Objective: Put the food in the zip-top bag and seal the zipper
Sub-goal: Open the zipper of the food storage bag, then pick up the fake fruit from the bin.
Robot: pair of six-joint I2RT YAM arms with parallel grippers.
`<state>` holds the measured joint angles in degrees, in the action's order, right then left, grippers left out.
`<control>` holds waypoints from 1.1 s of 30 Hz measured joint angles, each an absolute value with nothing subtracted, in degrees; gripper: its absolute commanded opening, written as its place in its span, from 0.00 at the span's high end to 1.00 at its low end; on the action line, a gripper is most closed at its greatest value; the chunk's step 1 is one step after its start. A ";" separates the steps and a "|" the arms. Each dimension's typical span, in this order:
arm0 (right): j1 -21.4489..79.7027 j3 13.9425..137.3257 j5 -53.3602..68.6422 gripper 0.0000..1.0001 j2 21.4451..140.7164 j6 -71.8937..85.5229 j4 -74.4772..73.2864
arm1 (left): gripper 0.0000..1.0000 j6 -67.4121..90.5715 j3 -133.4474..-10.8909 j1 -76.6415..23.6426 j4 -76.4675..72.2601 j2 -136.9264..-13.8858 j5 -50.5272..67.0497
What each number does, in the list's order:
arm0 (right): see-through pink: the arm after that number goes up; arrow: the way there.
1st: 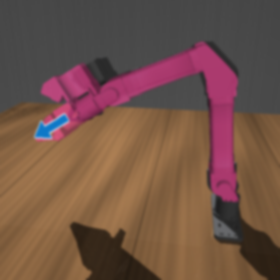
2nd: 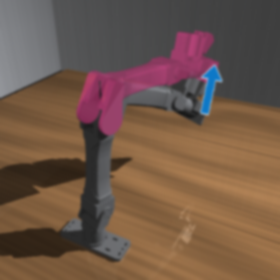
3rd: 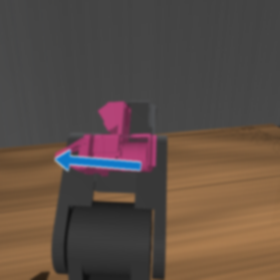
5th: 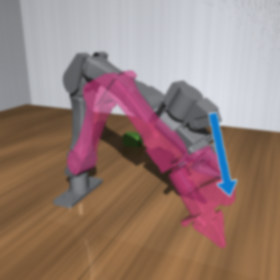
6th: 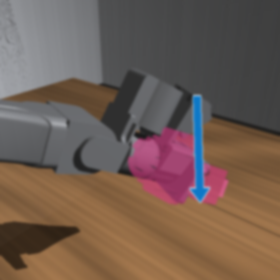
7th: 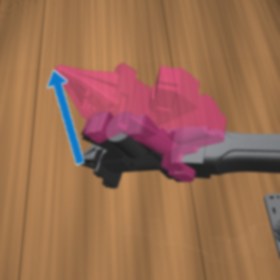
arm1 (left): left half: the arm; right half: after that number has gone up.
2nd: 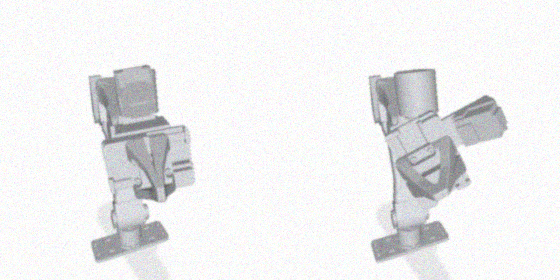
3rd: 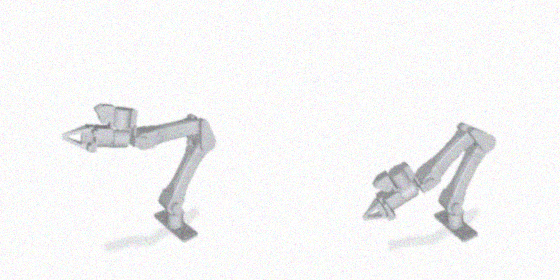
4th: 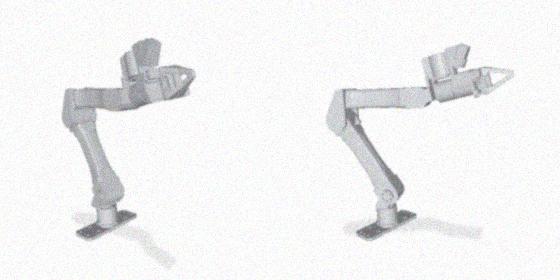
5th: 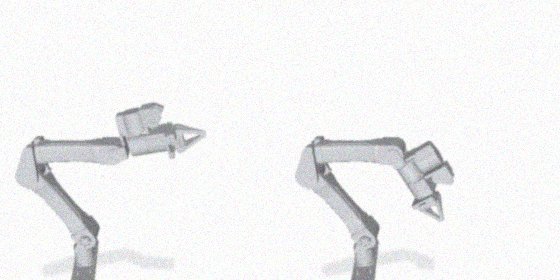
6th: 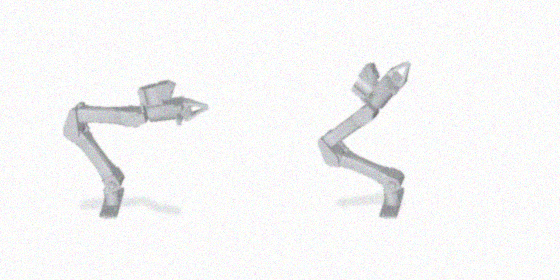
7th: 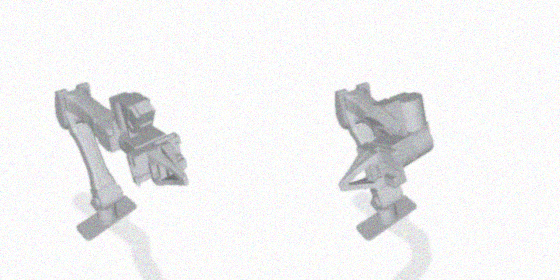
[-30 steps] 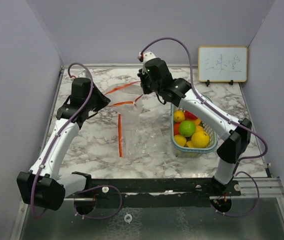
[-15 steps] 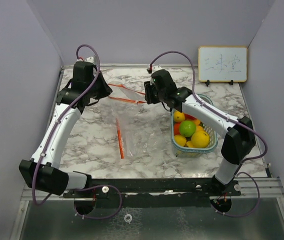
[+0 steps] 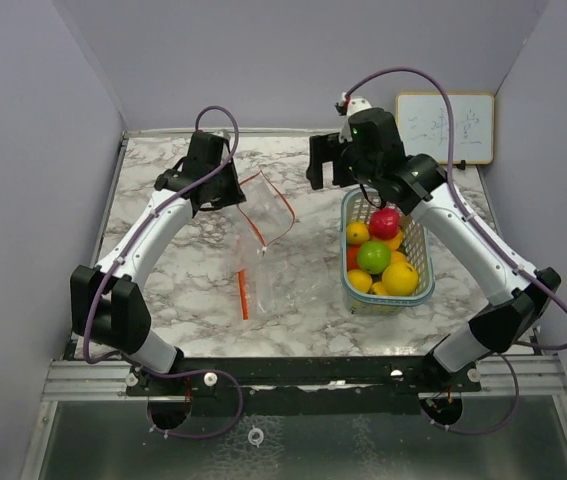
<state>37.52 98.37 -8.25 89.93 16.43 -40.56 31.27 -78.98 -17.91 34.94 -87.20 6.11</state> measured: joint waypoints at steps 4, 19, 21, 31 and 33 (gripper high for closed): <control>33.85 99.07 -12.93 0.01 89.25 20.67 -48.93 | 1.00 31.27 -78.98 -18.83 33.71 -87.90 7.01; 24.71 79.20 -19.27 0.01 88.23 29.47 -58.37 | 1.00 31.11 -78.98 -19.53 30.39 -90.11 10.72; 24.56 77.56 -20.01 0.01 88.62 29.82 -57.34 | 1.00 31.09 -78.96 -19.53 30.41 -90.11 11.14; 24.25 73.41 -23.97 0.09 92.25 29.76 -44.73 | 1.00 31.11 -78.06 -19.62 30.28 -90.11 12.21; 24.25 72.84 -25.15 0.21 92.79 29.74 -42.59 | 1.00 31.11 -78.04 -19.64 30.30 -90.08 12.34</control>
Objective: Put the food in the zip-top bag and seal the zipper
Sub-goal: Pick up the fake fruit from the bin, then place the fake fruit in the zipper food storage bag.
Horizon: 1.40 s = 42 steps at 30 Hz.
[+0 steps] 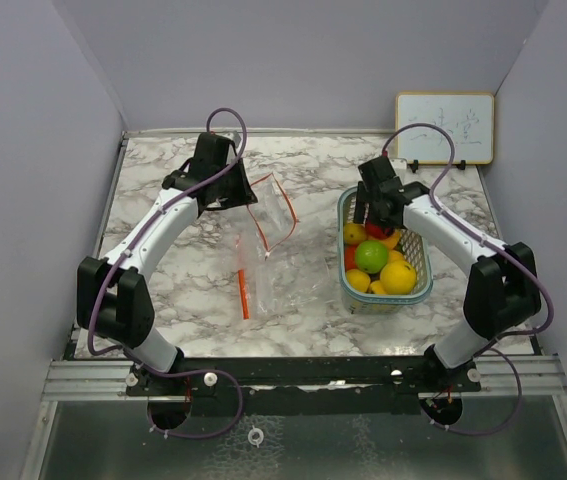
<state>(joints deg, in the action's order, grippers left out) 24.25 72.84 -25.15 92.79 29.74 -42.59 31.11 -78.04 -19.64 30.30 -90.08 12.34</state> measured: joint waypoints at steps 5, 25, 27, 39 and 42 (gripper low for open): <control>24.25 69.87 -27.62 0.57 92.62 29.04 -38.41 | 1.00 31.11 -78.04 -19.64 30.28 -89.86 12.58; 30.52 83.79 14.22 0.68 79.61 23.59 -27.16 | 1.00 31.27 -78.04 -19.62 30.30 -89.86 13.34; 33.80 82.96 19.29 0.68 82.76 24.86 -22.22 | 1.00 31.59 -78.04 -19.64 30.22 -89.84 14.06; 37.12 78.70 27.22 0.60 94.96 31.70 -9.50 | 1.00 37.01 -76.73 -19.62 27.20 -84.93 19.14; 37.12 79.22 22.55 0.42 95.39 31.22 -12.71 | 1.00 38.72 -75.88 -19.62 26.22 -83.70 20.34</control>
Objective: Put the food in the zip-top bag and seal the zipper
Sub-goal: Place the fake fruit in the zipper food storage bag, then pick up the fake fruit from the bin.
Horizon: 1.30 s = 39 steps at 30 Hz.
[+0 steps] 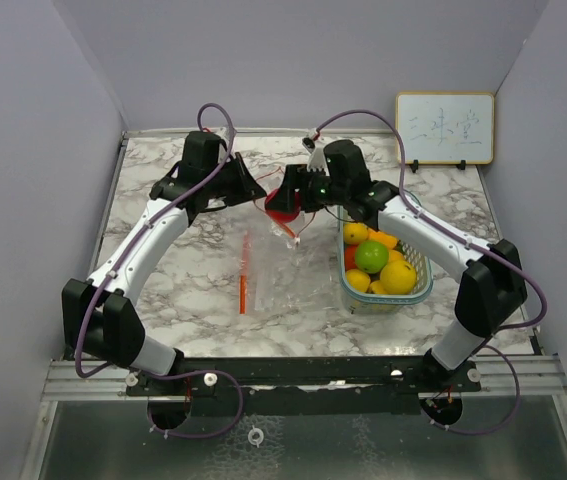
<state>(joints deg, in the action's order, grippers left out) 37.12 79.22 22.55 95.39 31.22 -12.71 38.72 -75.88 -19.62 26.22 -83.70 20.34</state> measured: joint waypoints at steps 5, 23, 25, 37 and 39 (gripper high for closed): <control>37.12 81.84 15.09 0.00 96.09 28.60 -18.96 | 1.00 40.47 -75.59 -19.64 25.08 -83.26 21.89; 36.56 90.13 -7.40 0.00 83.79 27.24 -48.14 | 1.00 41.08 -72.51 -19.64 22.96 -84.60 22.59; 35.51 86.04 -10.22 0.01 80.71 29.06 -53.58 | 1.00 40.97 -72.51 -19.64 22.94 -84.64 22.61; 29.87 69.47 -13.69 0.00 79.72 32.32 -61.63 | 1.00 40.36 -72.71 -19.64 22.81 -86.54 22.85; 29.87 67.11 -12.95 0.00 80.40 31.77 -59.44 | 1.00 40.34 -72.90 -19.64 22.85 -86.54 22.90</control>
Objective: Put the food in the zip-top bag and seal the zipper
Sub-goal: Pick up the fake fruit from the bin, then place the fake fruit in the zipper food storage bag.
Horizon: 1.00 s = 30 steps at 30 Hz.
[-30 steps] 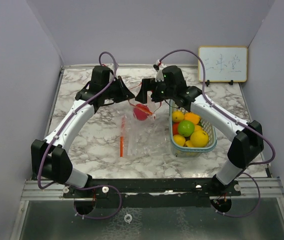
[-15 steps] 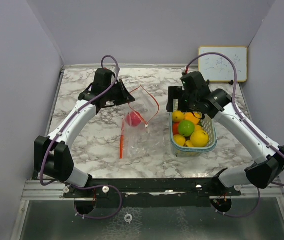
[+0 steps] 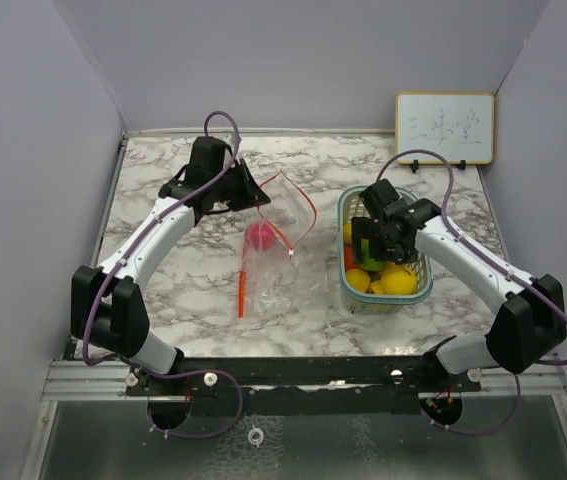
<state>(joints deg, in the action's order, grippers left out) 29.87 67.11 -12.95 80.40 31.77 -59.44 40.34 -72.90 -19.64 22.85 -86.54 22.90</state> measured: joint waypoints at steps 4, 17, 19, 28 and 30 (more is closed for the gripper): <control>29.74 63.59 -11.03 0.03 82.13 30.61 -55.72 | 1.00 40.14 -73.38 -19.64 23.00 -86.54 22.92; 29.61 69.56 -11.38 0.44 81.65 25.65 -52.88 | 1.00 39.92 -73.38 -19.64 23.33 -86.50 22.90; 29.61 73.41 -11.09 0.45 80.79 24.38 -53.19 | 1.00 39.92 -73.38 -19.64 23.40 -86.50 22.90; 29.54 90.59 7.79 0.46 77.19 20.78 -44.71 | 1.00 39.92 -73.38 -19.64 23.51 -86.50 22.90; 29.95 89.34 14.55 0.47 77.56 21.69 -38.98 | 1.00 39.94 -73.38 -19.64 23.53 -86.50 22.90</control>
